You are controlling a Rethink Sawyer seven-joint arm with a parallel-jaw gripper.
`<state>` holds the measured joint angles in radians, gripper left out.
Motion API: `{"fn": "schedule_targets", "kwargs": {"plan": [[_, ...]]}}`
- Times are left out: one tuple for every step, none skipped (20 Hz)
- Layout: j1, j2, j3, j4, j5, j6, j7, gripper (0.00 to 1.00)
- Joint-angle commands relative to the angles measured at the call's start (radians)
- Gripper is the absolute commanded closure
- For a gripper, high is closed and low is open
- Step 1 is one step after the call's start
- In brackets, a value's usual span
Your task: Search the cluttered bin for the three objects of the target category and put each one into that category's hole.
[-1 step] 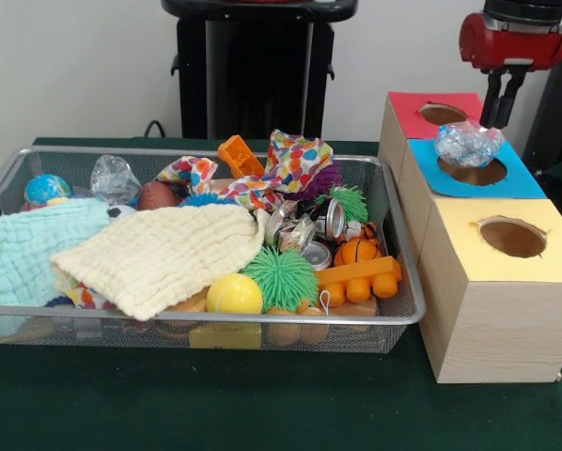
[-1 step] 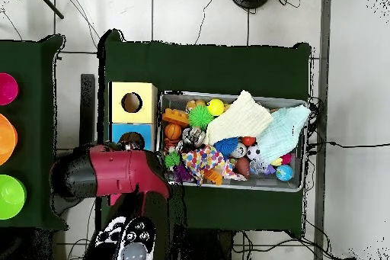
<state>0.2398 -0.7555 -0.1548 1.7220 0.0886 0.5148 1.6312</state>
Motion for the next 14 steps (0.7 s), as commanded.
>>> {"fn": "schedule_targets", "kwargs": {"plan": [[-0.038, -0.007, 0.013, 0.106, 0.027, 0.015, 0.209, 1.0], [-0.048, -0.009, 0.016, 0.109, 0.024, 0.014, 0.197, 1.0], [-0.059, -0.011, 0.02, 0.111, 0.021, 0.014, 0.185, 1.0], [-0.069, -0.01, 0.023, 0.111, 0.019, 0.012, 0.176, 1.0], [-0.074, -0.009, 0.025, 0.114, 0.014, 0.007, 0.17, 1.0], [-0.082, -0.005, 0.027, 0.116, 0.011, -0.002, 0.165, 1.0], [-0.091, 0.002, 0.033, 0.121, 0.007, -0.016, 0.16, 1.0], [-0.102, 0.01, 0.04, 0.123, 0.003, -0.029, 0.153, 1.0], [-0.112, 0.017, 0.048, 0.129, -0.001, -0.043, 0.146, 1.0], [-0.121, 0.025, 0.055, 0.134, -0.006, -0.059, 0.141, 1.0], [-0.128, 0.033, 0.062, 0.142, -0.011, -0.079, 0.14, 1.0], [-0.134, 0.043, 0.067, 0.147, -0.016, -0.098, 0.141, 1.0], [-0.135, 0.049, 0.068, 0.15, -0.02, -0.11, 0.143, 1.0], [-0.137, 0.053, 0.068, 0.152, -0.025, -0.117, 0.143, 1.0]]}}
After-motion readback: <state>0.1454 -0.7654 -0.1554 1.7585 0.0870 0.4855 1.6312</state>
